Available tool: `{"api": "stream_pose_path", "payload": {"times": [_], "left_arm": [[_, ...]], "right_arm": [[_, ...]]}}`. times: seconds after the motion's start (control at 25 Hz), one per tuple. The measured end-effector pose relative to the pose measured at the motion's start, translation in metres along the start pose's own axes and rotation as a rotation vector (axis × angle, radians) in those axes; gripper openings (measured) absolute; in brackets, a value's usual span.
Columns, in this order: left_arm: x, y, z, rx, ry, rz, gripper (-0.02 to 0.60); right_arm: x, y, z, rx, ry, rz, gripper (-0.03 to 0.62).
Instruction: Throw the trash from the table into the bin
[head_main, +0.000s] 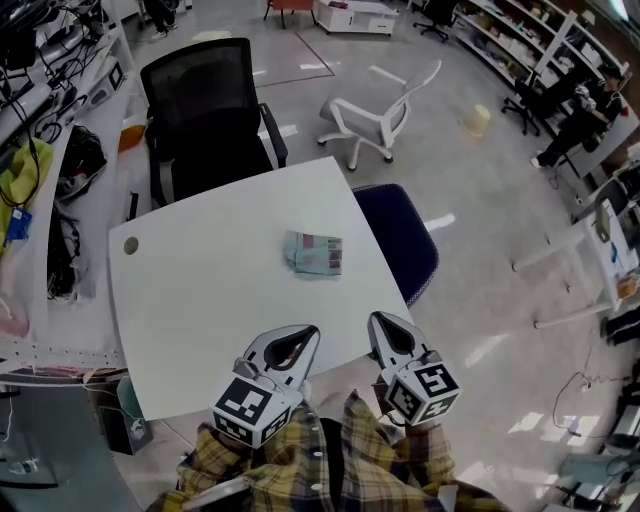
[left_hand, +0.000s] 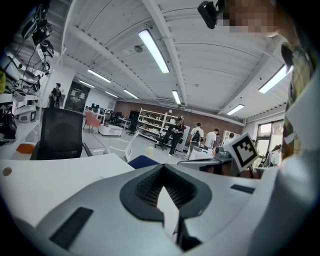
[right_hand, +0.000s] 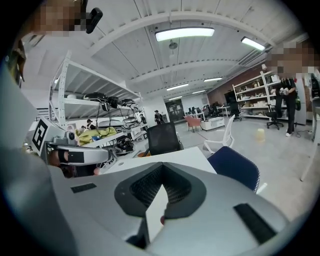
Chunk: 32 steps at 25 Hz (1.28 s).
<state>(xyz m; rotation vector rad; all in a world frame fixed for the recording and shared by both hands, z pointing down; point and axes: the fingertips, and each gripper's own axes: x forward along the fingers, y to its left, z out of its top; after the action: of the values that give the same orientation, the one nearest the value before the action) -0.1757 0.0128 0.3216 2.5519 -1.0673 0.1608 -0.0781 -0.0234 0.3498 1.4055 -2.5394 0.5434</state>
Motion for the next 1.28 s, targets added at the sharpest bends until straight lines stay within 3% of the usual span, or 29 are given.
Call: {"api": "stream_pose_path", "payload": {"times": [0.16,0.6,0.8,1.28], "left_arm": [[0.007,0.027,0.002,-0.031,0.015,0.011,0.008],[0.030,0.058,0.017,-0.100,-0.017,0.106,0.008],[0.034,0.065,0.020,-0.105,-0.028,0.158,0.008],[0.030,0.078,-0.001,-0.152,-0.013,0.231,0.008]], "right_arm": [[0.031,-0.010,0.008,0.012,0.024,-0.023,-0.002],[0.077,-0.024,0.014,0.039,0.083,0.119,-0.002],[0.095,-0.033,0.015,0.002,0.119,0.135,-0.002],[0.137,-0.061,-0.042,0.126,0.319,0.190,0.011]]}}
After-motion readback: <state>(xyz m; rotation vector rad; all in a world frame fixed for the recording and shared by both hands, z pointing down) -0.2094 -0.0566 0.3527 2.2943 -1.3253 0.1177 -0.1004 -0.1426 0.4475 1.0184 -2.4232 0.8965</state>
